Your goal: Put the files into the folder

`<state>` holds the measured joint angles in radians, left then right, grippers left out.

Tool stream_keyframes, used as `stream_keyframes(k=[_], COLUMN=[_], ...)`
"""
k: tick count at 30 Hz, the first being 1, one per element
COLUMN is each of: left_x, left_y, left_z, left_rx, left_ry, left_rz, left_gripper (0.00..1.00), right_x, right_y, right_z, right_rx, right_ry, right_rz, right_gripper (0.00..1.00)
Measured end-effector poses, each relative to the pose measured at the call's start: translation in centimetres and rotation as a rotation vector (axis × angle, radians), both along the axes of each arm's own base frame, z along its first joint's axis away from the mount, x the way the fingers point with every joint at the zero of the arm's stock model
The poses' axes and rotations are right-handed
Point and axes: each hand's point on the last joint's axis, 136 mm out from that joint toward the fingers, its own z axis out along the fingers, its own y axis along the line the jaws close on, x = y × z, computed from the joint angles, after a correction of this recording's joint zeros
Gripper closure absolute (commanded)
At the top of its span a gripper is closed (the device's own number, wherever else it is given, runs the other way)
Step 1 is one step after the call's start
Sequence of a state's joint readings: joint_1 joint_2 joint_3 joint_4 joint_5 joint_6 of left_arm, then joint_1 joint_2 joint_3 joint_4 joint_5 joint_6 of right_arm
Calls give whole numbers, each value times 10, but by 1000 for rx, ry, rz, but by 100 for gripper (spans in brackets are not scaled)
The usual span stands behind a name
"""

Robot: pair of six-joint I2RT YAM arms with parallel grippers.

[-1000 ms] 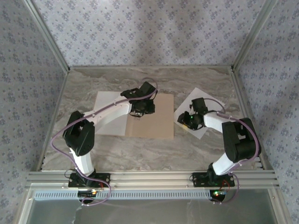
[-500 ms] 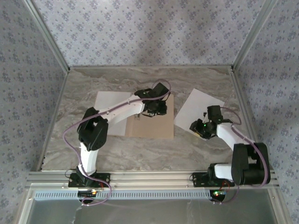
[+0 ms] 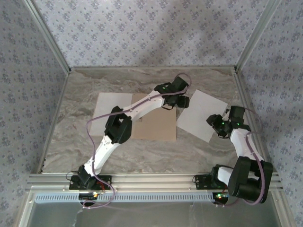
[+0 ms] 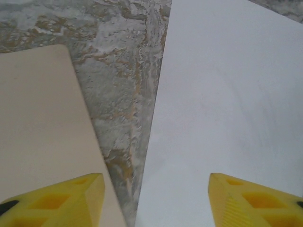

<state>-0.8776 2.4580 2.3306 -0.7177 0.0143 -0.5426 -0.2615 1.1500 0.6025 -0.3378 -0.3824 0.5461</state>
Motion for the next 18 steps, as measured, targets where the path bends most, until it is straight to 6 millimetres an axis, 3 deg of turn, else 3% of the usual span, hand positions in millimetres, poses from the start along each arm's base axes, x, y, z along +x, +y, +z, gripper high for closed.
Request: stream_keyframes(k=[8, 18], left_x=[10, -3], left_y=[-21, -26], left_z=[-31, -62], left_rx=[43, 81], left_ry=[-28, 20], left_rz=[-78, -125], left_gripper=[26, 32], right_x=[16, 32], right_y=[-21, -21], right_z=[-18, -41], right_rx=[15, 29], right_ry=[20, 72], right_rz=[-65, -51], right_gripper=[47, 49])
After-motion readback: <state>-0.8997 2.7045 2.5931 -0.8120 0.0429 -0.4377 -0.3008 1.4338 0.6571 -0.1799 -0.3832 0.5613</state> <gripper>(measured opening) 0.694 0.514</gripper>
